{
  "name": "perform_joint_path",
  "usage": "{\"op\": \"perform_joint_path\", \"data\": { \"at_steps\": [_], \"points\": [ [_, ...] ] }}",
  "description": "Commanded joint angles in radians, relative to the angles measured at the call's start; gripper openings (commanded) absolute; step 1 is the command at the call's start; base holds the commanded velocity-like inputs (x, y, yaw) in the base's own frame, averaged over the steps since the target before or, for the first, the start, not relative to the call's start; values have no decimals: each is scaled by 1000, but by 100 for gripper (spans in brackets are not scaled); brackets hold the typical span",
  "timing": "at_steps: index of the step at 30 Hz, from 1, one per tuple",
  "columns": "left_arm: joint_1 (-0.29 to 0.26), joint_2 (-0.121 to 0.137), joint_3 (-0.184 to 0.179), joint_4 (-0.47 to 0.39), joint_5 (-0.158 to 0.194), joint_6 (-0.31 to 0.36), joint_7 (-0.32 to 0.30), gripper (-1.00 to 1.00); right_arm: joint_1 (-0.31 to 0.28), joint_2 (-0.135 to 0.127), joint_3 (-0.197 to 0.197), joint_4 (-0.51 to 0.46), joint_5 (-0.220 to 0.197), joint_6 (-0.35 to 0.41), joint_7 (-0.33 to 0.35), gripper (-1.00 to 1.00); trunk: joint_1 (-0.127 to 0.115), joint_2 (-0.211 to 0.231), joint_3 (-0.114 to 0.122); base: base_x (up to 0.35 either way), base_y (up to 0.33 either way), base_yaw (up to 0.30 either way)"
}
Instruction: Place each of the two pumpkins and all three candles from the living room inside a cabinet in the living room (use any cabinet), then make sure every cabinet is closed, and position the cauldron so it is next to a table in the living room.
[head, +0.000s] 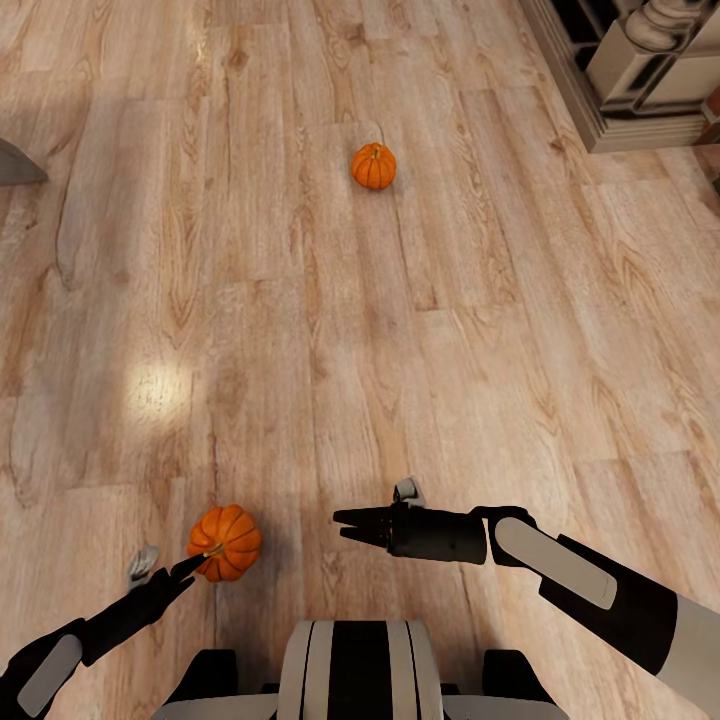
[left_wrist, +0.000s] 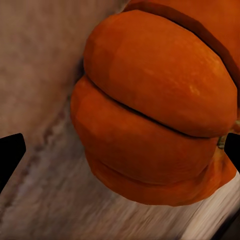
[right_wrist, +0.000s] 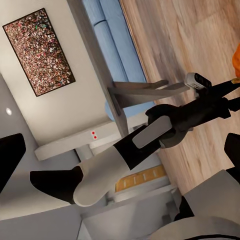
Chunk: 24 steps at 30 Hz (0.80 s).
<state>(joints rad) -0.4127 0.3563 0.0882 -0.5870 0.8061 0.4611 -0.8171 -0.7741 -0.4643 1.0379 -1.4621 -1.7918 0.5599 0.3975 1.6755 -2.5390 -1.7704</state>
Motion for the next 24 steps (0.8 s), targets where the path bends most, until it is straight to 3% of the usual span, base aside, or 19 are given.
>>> {"op": "perform_joint_path", "data": {
  "at_steps": [1, 24],
  "points": [
    [0, 0, -1, 3, -15, -4, 15, 100, -1, -1, 2, 0, -6, 2, 1, 100, 0, 0, 0, 0, 0, 0],
    [0, 0, -1, 3, -15, -7, 15, 100, -1, -1, 2, 0, -6, 3, 1, 100, 0, 0, 0, 0, -34, 0]
  ]
}}
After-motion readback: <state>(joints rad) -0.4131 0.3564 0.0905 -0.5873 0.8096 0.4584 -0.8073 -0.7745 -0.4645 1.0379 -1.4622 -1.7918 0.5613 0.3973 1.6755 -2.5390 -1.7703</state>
